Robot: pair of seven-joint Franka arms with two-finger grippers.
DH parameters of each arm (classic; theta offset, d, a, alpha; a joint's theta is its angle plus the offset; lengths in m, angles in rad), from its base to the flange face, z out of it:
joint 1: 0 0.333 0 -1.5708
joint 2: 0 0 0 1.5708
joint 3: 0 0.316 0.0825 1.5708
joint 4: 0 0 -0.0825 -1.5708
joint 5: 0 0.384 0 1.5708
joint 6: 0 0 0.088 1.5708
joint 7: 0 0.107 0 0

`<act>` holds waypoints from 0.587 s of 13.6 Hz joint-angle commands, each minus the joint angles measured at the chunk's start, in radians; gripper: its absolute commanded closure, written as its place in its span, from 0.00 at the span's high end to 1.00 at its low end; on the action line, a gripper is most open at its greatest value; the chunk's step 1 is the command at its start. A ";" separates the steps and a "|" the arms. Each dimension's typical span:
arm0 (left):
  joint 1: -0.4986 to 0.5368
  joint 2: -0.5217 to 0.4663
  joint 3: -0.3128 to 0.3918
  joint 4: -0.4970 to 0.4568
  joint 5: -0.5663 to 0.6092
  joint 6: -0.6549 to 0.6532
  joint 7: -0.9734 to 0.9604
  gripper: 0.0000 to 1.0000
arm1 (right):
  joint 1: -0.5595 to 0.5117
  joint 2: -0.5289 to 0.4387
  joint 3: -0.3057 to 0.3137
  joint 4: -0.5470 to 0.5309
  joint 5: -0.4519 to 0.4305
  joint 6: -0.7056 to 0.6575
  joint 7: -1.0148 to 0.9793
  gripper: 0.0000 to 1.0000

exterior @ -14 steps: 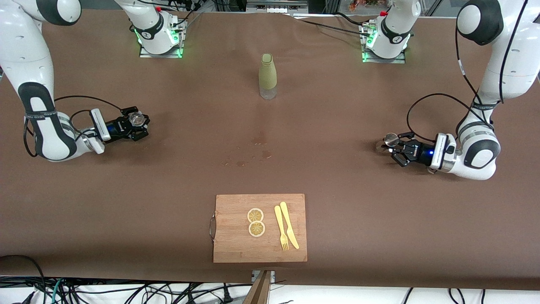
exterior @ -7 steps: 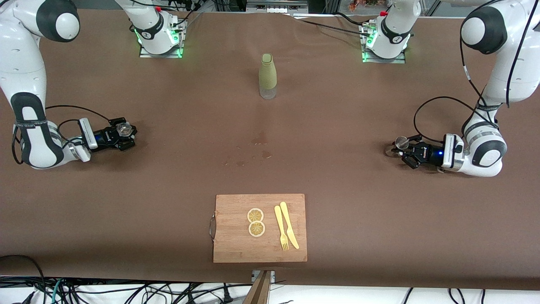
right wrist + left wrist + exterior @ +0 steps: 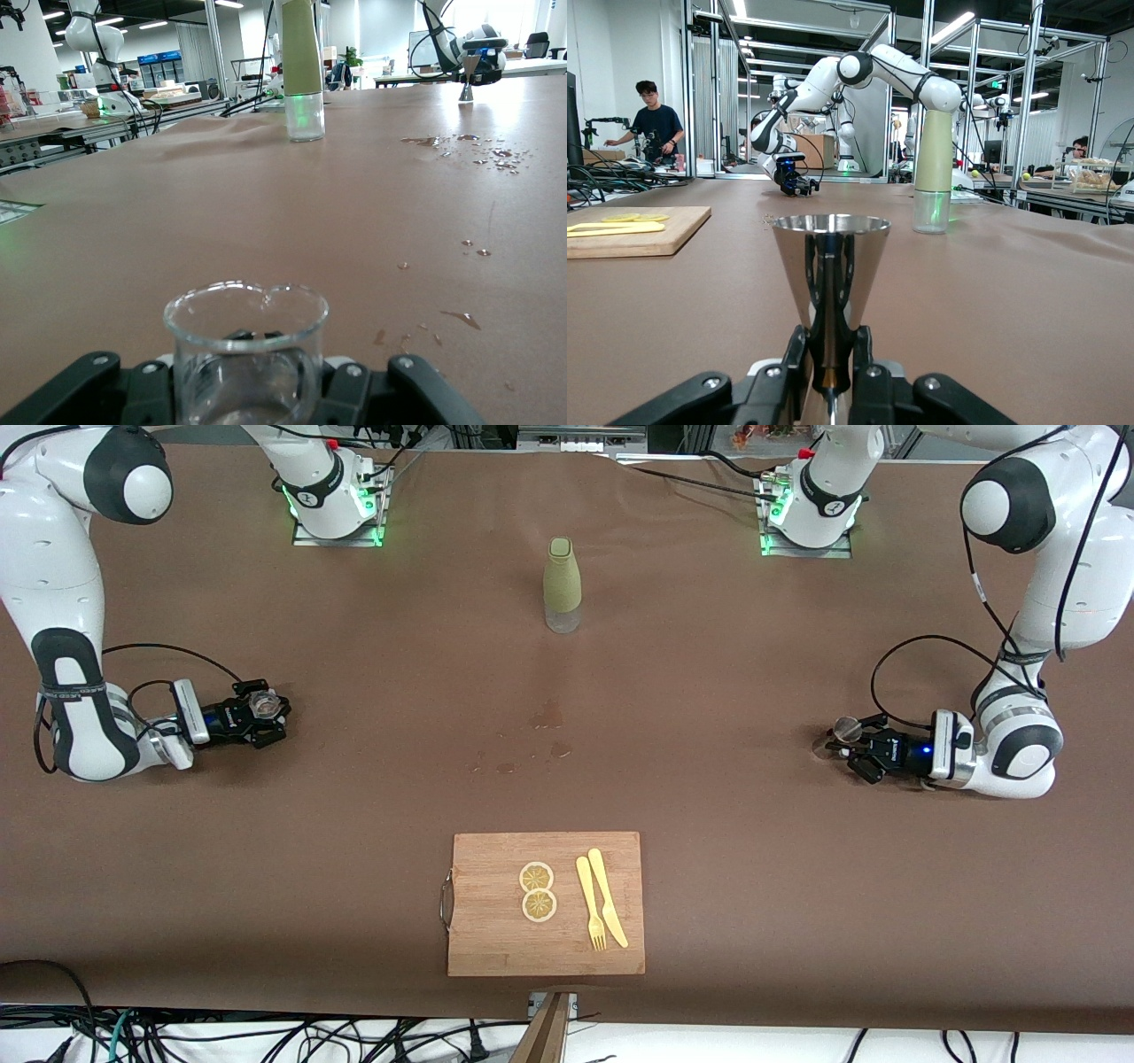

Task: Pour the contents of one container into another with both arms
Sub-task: 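Lower the glass cup with the right gripper while the left gripper lowers the jigger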

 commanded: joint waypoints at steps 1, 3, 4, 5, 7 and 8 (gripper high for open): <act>-0.002 0.026 0.004 0.035 0.030 -0.025 0.025 0.48 | 0.001 0.023 -0.017 0.024 0.013 0.016 -0.009 0.43; -0.002 0.026 0.005 0.035 0.032 -0.026 0.023 1.00 | 0.002 0.022 -0.019 0.026 0.013 0.016 -0.018 0.52; -0.007 0.025 0.021 0.035 0.030 -0.026 0.020 1.00 | 0.001 0.022 -0.023 0.026 0.012 0.014 -0.020 0.60; -0.013 0.023 0.036 0.035 0.032 -0.026 0.016 1.00 | 0.002 0.022 -0.028 0.027 0.012 0.011 -0.020 0.64; -0.025 0.016 0.079 0.078 0.080 -0.034 -0.035 1.00 | 0.002 0.019 -0.036 0.044 0.012 0.008 -0.020 0.80; -0.024 0.016 0.084 0.101 0.110 -0.039 -0.079 1.00 | 0.002 0.019 -0.045 0.055 0.012 0.007 -0.021 0.95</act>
